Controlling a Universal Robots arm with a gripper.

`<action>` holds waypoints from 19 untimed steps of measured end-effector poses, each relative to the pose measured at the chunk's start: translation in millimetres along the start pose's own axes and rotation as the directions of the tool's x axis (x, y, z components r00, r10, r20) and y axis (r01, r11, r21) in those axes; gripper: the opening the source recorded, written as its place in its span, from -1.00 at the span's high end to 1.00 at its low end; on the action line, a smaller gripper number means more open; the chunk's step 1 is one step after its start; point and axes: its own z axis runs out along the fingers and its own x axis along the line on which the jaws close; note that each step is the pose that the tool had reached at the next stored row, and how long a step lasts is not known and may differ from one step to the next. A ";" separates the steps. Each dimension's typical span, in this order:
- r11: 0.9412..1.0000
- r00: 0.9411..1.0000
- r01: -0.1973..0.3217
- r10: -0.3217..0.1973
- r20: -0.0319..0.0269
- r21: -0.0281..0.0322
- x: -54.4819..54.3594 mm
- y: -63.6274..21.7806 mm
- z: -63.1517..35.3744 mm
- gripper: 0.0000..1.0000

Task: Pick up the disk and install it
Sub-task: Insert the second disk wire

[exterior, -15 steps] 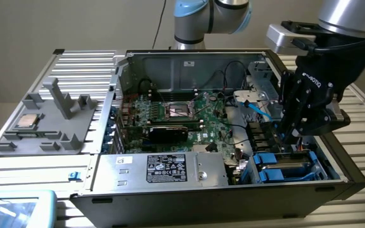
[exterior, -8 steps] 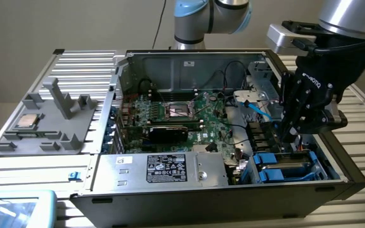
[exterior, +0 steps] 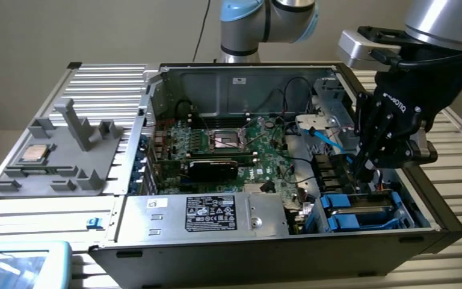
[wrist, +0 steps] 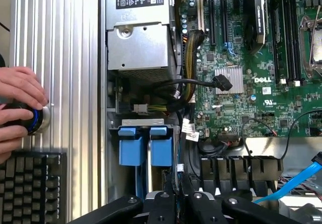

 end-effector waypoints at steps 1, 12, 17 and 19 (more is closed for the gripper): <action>1.000 1.000 0.000 0.000 0.000 0.000 0.0 0.0 0.0 0.70; 1.000 1.000 0.000 0.000 0.000 0.000 0.1 0.0 0.0 0.70; 1.000 1.000 0.000 0.000 0.000 0.000 0.1 0.0 0.0 0.70; 1.000 1.000 0.000 0.000 0.000 0.000 0.1 0.0 0.0 0.70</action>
